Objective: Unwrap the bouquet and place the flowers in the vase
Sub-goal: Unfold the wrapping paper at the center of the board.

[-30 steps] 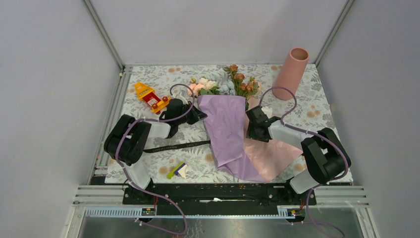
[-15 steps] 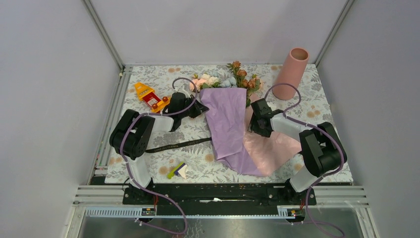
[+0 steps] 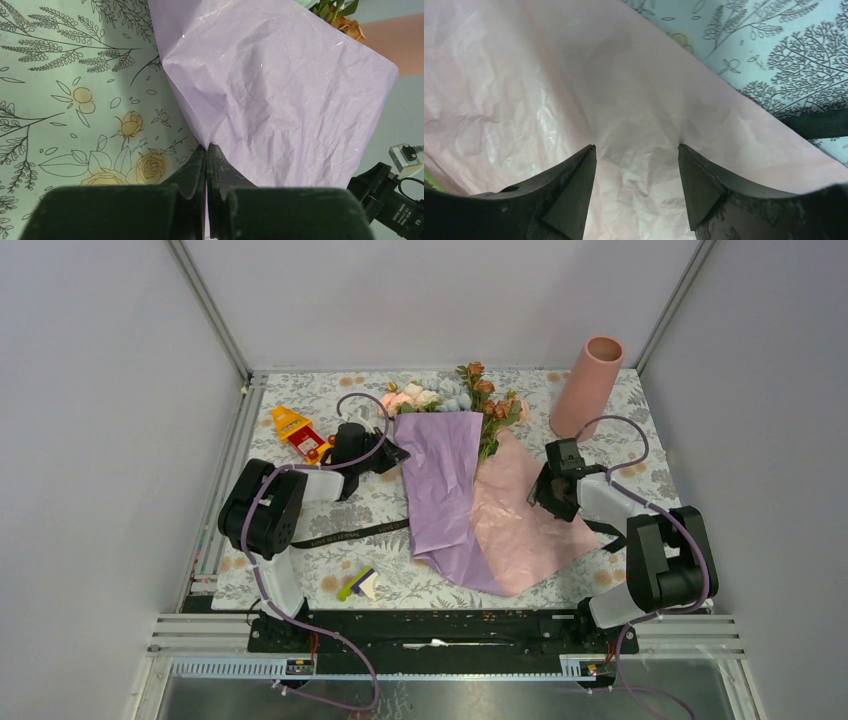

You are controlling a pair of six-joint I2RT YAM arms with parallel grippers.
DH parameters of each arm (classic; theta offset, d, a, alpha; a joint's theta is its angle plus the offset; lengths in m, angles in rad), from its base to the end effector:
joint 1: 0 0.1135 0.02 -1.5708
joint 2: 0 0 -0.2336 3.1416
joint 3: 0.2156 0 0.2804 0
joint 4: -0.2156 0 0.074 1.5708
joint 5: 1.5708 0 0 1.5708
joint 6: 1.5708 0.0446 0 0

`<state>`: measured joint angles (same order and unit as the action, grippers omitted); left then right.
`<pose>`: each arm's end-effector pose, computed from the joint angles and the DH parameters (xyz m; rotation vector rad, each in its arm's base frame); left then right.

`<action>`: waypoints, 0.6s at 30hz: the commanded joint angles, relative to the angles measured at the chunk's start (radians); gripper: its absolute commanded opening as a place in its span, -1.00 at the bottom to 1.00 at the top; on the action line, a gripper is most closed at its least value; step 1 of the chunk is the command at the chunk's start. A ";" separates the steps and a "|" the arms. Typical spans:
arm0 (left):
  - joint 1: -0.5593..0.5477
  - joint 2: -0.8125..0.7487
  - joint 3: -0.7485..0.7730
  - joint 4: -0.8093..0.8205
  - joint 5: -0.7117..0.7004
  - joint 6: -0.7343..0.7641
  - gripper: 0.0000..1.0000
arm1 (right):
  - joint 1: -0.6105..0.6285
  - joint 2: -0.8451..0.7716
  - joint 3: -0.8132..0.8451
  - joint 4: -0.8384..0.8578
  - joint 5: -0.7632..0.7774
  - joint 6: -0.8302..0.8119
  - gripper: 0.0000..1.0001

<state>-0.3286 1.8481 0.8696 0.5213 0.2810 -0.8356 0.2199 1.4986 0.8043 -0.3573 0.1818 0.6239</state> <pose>0.3665 -0.1380 0.0928 -0.3568 2.1336 -0.9921 0.3048 0.0599 0.1150 0.5822 2.5296 0.0664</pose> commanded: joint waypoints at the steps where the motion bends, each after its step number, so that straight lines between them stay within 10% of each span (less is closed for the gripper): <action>1: 0.002 -0.001 0.029 0.035 -0.014 0.036 -1.00 | -0.062 -0.023 -0.023 -0.017 -0.063 -0.023 0.36; 6: 0.002 -0.031 0.035 -0.006 -0.018 0.074 -0.92 | -0.107 -0.072 -0.049 -0.014 -0.080 -0.028 0.37; 11: 0.001 -0.091 0.023 -0.043 -0.035 0.100 0.00 | -0.117 -0.142 -0.060 -0.031 -0.079 -0.047 0.44; 18: 0.002 -0.275 -0.007 -0.199 -0.124 0.190 0.48 | -0.117 -0.286 -0.063 -0.085 -0.131 -0.075 0.61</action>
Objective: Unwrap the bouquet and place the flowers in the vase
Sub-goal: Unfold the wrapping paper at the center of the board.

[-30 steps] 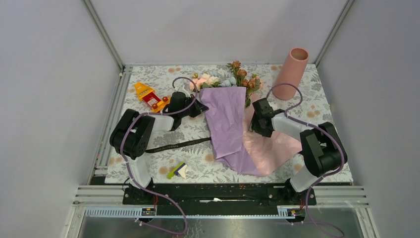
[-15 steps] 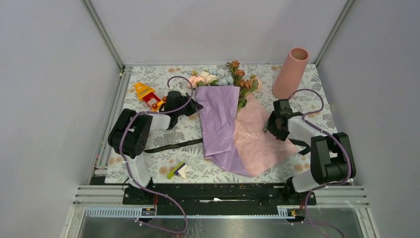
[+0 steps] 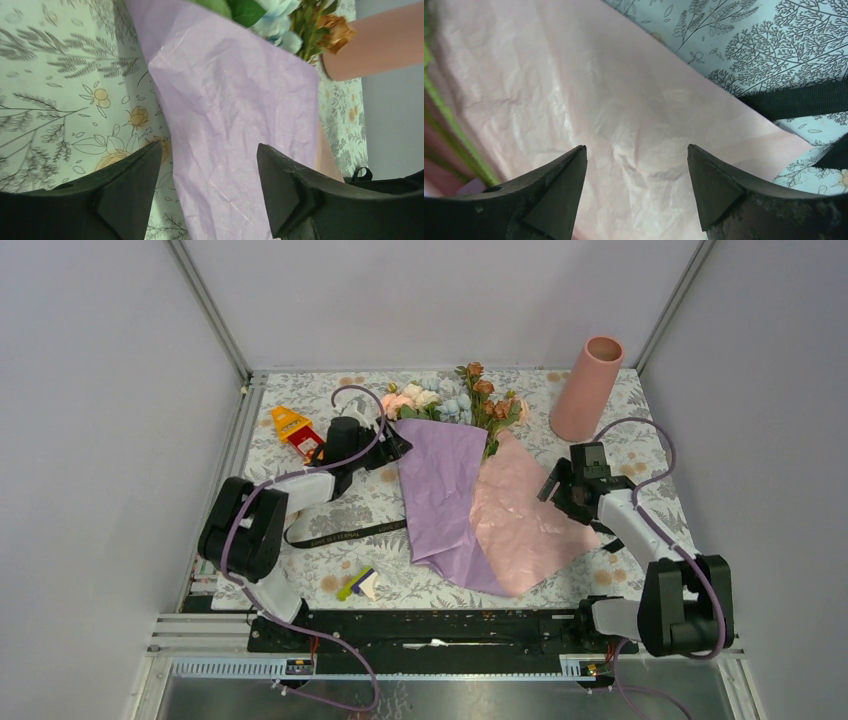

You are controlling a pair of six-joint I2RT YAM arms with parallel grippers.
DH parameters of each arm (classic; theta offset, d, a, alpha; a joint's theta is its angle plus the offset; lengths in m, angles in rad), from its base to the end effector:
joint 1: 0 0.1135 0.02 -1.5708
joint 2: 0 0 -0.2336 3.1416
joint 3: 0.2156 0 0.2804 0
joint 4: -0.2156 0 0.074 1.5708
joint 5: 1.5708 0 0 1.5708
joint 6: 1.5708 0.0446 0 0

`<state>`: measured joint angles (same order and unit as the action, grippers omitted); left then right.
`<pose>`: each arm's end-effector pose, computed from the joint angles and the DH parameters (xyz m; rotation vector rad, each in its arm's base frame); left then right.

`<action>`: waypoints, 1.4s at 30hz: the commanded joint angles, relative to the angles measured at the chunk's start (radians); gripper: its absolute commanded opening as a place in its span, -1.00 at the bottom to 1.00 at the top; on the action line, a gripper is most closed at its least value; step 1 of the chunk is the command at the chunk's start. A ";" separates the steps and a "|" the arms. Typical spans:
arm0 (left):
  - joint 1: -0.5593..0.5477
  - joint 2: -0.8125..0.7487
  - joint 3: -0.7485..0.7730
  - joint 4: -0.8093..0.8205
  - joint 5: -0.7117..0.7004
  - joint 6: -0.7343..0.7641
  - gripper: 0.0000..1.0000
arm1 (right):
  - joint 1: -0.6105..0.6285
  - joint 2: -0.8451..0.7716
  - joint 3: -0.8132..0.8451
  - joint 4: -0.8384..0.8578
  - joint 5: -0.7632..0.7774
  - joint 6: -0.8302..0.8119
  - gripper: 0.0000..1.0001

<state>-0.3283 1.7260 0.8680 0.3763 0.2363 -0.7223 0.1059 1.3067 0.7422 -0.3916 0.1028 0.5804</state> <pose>0.3607 -0.1339 0.1219 -0.2698 2.1429 -0.8755 0.2896 0.0262 0.1464 0.6337 2.4450 0.1473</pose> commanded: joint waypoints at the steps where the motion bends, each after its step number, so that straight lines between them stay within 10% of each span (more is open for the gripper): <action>1: 0.001 -0.190 -0.019 -0.082 -0.093 0.085 0.50 | -0.003 -0.120 -0.003 -0.054 -0.074 -0.039 0.63; 10: -0.146 -0.517 -0.121 -0.287 -0.162 0.119 0.54 | -0.002 -0.346 -0.034 -0.055 -0.333 -0.055 0.63; 19: -0.643 -0.701 -0.287 -0.245 -0.420 0.423 0.54 | -0.001 -0.415 -0.059 -0.072 -0.364 -0.053 0.68; 24: -0.875 -0.629 -0.307 -0.219 -0.558 0.594 0.52 | -0.002 -0.428 -0.079 -0.063 -0.367 -0.053 0.71; 37: -0.986 -0.288 -0.217 -0.099 -1.059 0.790 0.57 | -0.002 -0.447 -0.085 -0.066 -0.369 -0.054 0.71; 42: -0.993 -0.241 -0.220 -0.051 -1.033 0.803 0.55 | -0.002 -0.439 -0.078 -0.066 -0.370 -0.060 0.70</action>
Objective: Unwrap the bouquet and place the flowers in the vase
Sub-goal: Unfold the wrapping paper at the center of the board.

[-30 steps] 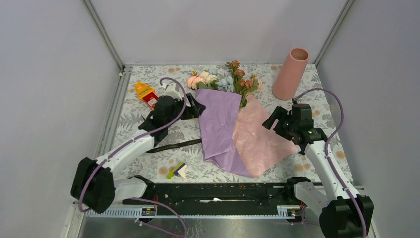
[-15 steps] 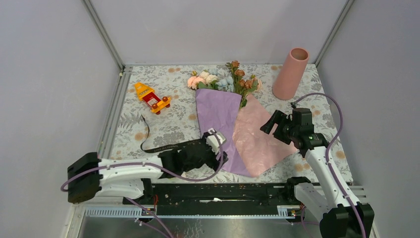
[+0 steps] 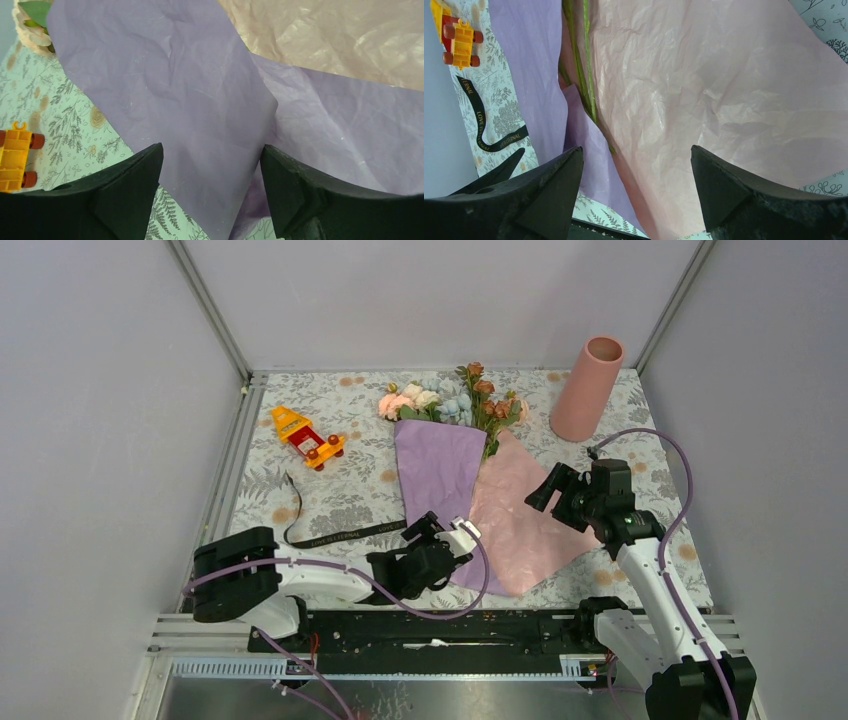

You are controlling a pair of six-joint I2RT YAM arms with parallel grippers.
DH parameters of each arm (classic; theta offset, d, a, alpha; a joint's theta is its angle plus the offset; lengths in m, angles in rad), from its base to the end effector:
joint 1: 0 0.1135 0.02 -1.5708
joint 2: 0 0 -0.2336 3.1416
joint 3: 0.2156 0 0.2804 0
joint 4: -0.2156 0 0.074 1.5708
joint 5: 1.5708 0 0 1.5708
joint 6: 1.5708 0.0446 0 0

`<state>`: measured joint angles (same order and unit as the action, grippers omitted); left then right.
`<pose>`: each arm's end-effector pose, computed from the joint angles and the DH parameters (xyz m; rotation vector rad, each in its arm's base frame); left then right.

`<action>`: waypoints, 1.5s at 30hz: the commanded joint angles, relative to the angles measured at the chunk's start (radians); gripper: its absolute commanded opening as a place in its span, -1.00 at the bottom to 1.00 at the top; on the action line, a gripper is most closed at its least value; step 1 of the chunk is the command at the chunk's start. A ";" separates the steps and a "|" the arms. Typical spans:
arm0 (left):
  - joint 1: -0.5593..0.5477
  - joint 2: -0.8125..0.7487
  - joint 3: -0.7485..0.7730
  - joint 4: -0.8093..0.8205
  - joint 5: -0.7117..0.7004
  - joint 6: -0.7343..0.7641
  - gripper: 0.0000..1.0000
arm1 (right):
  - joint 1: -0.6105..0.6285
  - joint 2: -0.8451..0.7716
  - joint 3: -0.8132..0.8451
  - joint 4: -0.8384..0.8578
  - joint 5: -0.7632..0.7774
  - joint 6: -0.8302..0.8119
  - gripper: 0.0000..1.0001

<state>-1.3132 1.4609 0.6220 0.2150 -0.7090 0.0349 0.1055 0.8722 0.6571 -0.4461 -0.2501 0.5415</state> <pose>0.1069 -0.2920 0.1190 0.9495 1.7945 -0.0170 0.2402 0.0365 0.2205 0.3561 2.2550 0.6258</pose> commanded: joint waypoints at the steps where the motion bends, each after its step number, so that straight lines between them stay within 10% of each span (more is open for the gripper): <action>1: -0.010 0.028 0.026 0.116 -0.081 0.043 0.53 | -0.001 -0.001 0.009 -0.013 -0.016 -0.022 0.70; 13: -0.017 -0.055 -0.028 0.182 -0.167 -0.029 0.20 | 0.000 -0.013 0.015 -0.029 -0.010 -0.031 0.69; 26: -0.016 -0.208 -0.056 -0.173 -0.318 -0.525 -0.40 | 0.006 0.014 -0.044 -0.018 -0.147 -0.068 0.59; 36: -0.005 -0.398 -0.160 -0.598 -0.346 -1.063 -0.09 | 0.071 0.040 -0.057 -0.021 -0.129 -0.056 0.58; 45: 0.016 -0.680 -0.140 -0.845 -0.290 -1.073 0.31 | 0.159 0.065 -0.034 0.009 -0.095 -0.034 0.57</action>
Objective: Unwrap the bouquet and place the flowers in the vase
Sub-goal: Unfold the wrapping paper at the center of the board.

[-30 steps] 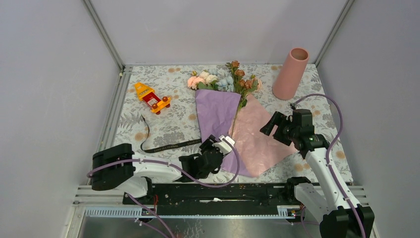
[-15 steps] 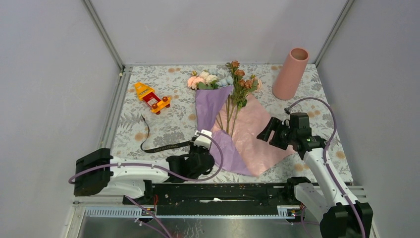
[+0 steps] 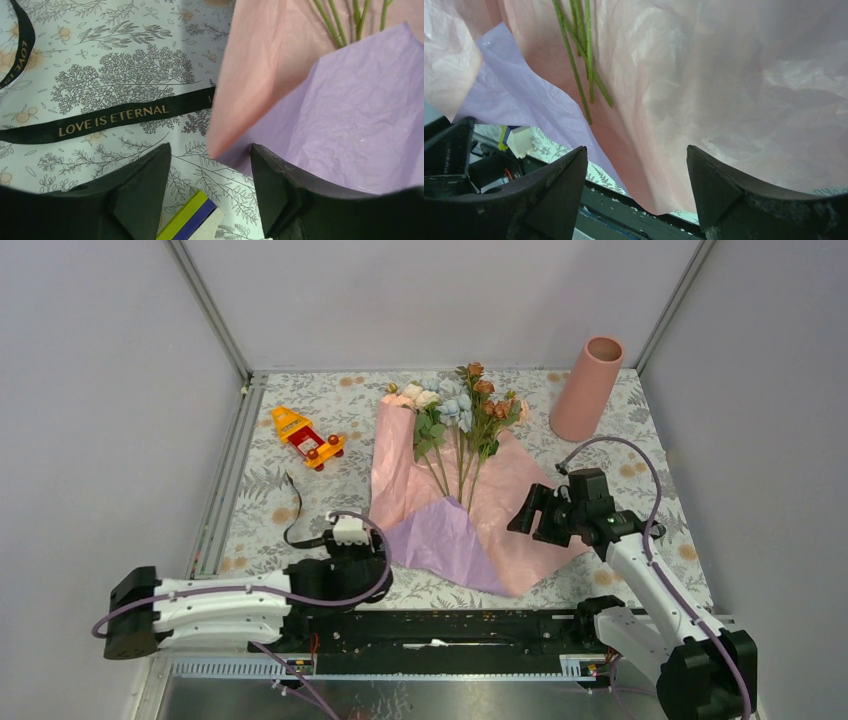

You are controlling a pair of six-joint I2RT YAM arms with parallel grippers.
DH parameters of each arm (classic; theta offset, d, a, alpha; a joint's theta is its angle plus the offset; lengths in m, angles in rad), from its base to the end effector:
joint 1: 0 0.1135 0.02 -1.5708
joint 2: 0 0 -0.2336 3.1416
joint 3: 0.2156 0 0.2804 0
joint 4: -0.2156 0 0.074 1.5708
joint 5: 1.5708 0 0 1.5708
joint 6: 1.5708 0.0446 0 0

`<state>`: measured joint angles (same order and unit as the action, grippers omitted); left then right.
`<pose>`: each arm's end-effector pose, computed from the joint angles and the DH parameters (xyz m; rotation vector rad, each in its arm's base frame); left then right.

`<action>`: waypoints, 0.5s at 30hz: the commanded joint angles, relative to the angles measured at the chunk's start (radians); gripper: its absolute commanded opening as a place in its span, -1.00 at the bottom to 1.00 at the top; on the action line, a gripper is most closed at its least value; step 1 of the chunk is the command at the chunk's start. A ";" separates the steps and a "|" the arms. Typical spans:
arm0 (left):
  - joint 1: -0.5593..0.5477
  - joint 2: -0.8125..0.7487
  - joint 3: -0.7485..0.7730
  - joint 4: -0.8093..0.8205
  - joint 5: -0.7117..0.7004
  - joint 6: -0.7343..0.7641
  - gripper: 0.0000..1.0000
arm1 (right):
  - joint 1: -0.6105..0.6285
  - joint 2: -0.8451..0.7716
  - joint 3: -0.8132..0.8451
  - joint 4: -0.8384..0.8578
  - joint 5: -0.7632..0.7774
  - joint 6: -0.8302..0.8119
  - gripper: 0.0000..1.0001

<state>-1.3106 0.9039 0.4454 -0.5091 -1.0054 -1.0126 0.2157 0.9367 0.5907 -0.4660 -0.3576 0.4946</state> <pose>0.0887 -0.1867 0.1490 -0.0414 2.0299 -0.1334 0.2304 0.0665 0.1812 0.1654 2.4464 0.7535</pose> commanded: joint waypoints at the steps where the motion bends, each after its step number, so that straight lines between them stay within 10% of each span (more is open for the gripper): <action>1: 0.017 -0.160 0.049 -0.123 0.026 -0.001 0.36 | 0.071 0.005 0.035 0.046 0.019 0.026 0.57; 9: 0.130 -0.324 0.246 -0.028 0.290 0.285 0.69 | 0.322 0.081 0.069 0.234 0.099 0.129 0.50; 15: 0.346 -0.123 0.443 0.098 0.806 0.420 0.84 | 0.426 0.172 0.067 0.337 0.138 0.147 0.52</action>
<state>-1.0683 0.6411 0.7689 -0.5442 -0.5983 -0.7250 0.6018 1.0534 0.6231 -0.2333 -0.2771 0.6128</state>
